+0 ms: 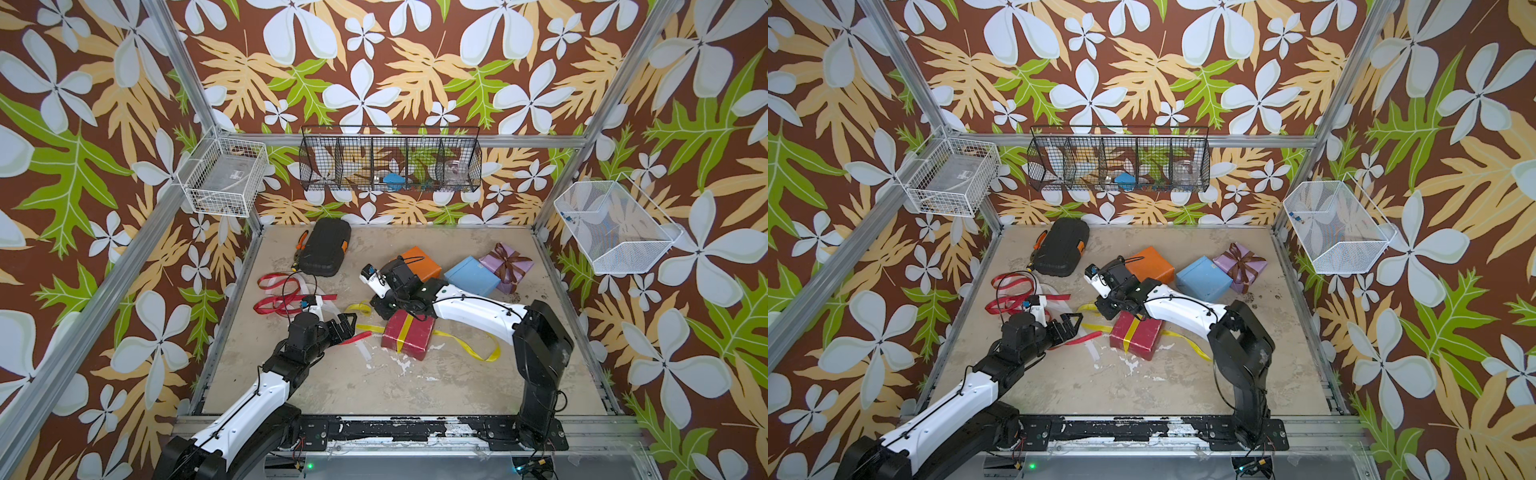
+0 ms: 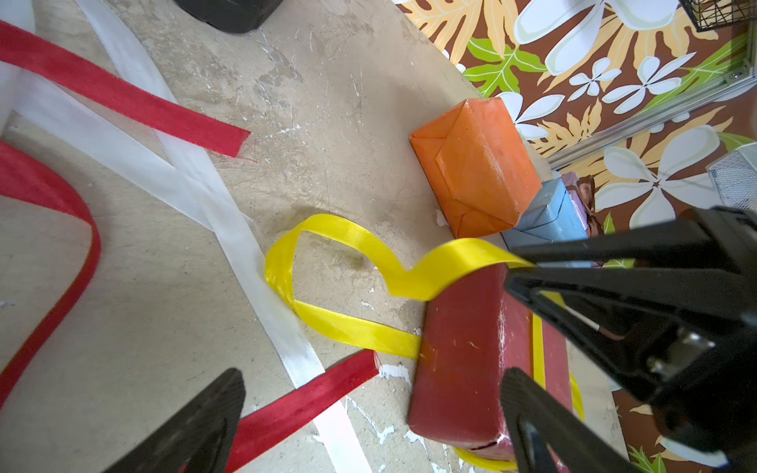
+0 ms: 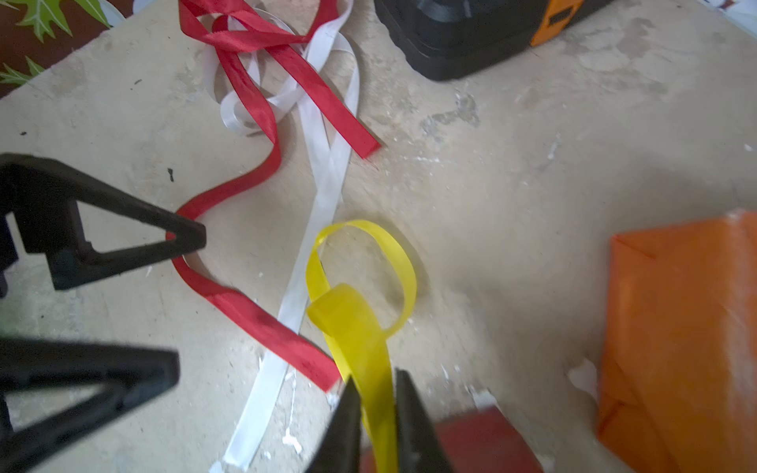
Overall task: Untie the ribbon bows on the gift boxes
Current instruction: Untie the ribbon from the gift box.
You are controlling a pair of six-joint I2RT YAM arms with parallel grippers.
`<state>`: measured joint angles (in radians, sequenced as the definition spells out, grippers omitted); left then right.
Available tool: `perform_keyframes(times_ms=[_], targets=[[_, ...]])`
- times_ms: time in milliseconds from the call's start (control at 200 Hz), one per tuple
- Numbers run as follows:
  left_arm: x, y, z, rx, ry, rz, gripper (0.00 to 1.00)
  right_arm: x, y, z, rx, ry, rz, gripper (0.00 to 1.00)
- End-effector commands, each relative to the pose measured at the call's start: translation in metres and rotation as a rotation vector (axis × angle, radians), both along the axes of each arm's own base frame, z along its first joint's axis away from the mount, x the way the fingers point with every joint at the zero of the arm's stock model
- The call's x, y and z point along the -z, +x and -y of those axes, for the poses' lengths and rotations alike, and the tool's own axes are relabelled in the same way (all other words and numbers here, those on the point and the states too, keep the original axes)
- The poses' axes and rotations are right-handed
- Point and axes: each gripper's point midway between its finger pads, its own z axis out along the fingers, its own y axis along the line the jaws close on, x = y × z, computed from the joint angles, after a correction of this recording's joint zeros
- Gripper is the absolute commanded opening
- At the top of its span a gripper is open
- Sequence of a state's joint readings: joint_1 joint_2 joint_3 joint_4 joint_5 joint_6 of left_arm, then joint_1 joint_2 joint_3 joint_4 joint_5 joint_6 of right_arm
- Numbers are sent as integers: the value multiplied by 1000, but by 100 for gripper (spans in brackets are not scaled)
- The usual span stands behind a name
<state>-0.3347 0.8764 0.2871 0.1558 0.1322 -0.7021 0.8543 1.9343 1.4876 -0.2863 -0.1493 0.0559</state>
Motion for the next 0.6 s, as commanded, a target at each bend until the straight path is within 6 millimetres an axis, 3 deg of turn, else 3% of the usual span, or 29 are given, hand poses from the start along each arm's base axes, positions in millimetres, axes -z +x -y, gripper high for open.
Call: perform_keyframes(times_ms=[0,10,25,185,325,415,595], targets=[[-4,2,2,12,-5,23,100,-3,8,-9,34,-28,26,88],[-5,2,2,13,-4,23,100,-4,10,-9,40,-30,33,97],[-5,2,2,14,-3,23,100,-7,12,-9,50,-32,41,100],[-4,2,7,44,1,25,100,-54,13,14,142,19,126,100],[-6,-1,21,130,-18,23,96,-86,-1,61,242,58,229,100],[-4,-1,31,174,-59,9,90,-87,-13,93,298,58,230,100],[-12,5,65,274,-102,32,88,-50,-36,150,405,104,83,96]])
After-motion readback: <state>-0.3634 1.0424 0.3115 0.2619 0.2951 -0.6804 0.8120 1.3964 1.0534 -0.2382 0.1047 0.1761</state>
